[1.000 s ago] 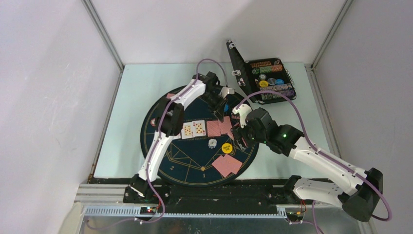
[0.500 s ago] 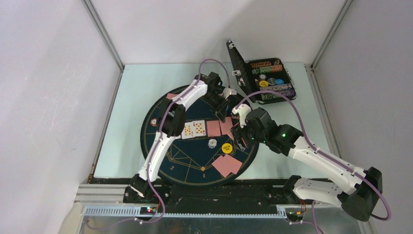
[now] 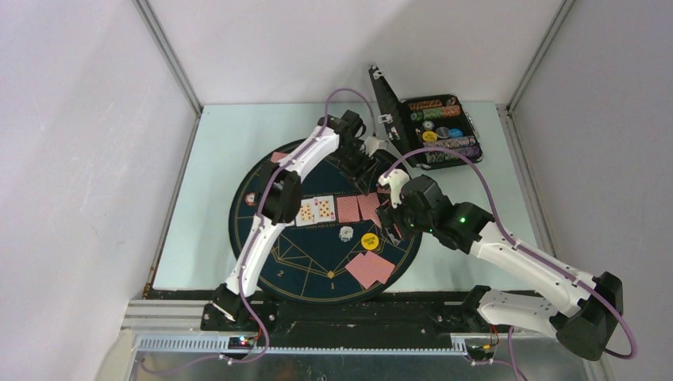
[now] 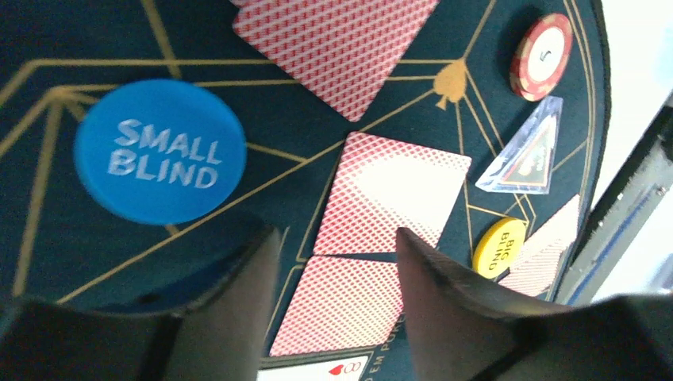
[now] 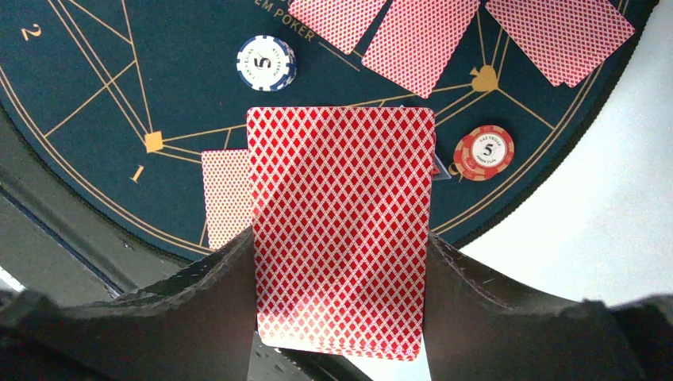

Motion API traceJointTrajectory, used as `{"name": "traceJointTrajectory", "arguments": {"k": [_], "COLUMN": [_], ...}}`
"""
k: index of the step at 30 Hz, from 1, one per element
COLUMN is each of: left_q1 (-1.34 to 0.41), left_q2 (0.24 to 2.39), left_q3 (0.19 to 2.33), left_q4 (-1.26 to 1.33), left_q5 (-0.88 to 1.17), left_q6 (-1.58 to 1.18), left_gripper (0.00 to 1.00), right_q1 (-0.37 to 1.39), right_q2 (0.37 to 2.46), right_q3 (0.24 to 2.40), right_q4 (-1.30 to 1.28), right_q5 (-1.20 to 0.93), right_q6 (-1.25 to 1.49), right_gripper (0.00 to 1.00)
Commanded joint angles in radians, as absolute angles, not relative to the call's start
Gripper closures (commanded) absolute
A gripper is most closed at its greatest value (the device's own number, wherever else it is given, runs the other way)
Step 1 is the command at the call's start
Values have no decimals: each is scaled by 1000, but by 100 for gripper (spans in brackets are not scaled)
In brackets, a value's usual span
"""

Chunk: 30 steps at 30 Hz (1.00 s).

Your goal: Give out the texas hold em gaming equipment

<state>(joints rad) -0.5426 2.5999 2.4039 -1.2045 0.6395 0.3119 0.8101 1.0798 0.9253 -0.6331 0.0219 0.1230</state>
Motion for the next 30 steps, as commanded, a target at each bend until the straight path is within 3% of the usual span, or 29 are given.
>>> {"name": "traceJointTrajectory", "arguments": {"k": [1, 3, 4, 6, 13, 17, 22, 26, 30], "left_q1": [-534, -533, -532, -527, -419, -347, -342, -342, -342], "left_q2": [2467, 2427, 2395, 2339, 2000, 1717, 1453, 1210, 902], "left_q3": [2432, 2433, 2432, 2431, 2337, 2026, 1663, 1344, 1004], "left_q4": [-1158, -1156, -1151, -1139, -929, -663, -520, -390, -316], "left_q5": [505, 480, 470, 452, 540, 632, 628, 354, -191], "left_q6": [309, 310, 308, 297, 81, -98, -158, -274, -499], "left_gripper": [34, 28, 12, 2, 0, 0, 0, 0, 0], "right_q1": [807, 806, 807, 806, 807, 807, 807, 808, 805], "right_q2": [1063, 1060, 1057, 1054, 1040, 1032, 1033, 1055, 1075], "right_q3": [930, 930, 929, 929, 930, 929, 930, 930, 930], "right_q4": [-589, -589, -588, -589, -592, -594, -590, -582, -575], "right_q5": [11, 11, 12, 13, 24, 27, 32, 51, 86], "right_q6": [129, 129, 129, 129, 134, 139, 141, 158, 176], "right_gripper": [100, 100, 100, 100, 100, 100, 100, 100, 100]}}
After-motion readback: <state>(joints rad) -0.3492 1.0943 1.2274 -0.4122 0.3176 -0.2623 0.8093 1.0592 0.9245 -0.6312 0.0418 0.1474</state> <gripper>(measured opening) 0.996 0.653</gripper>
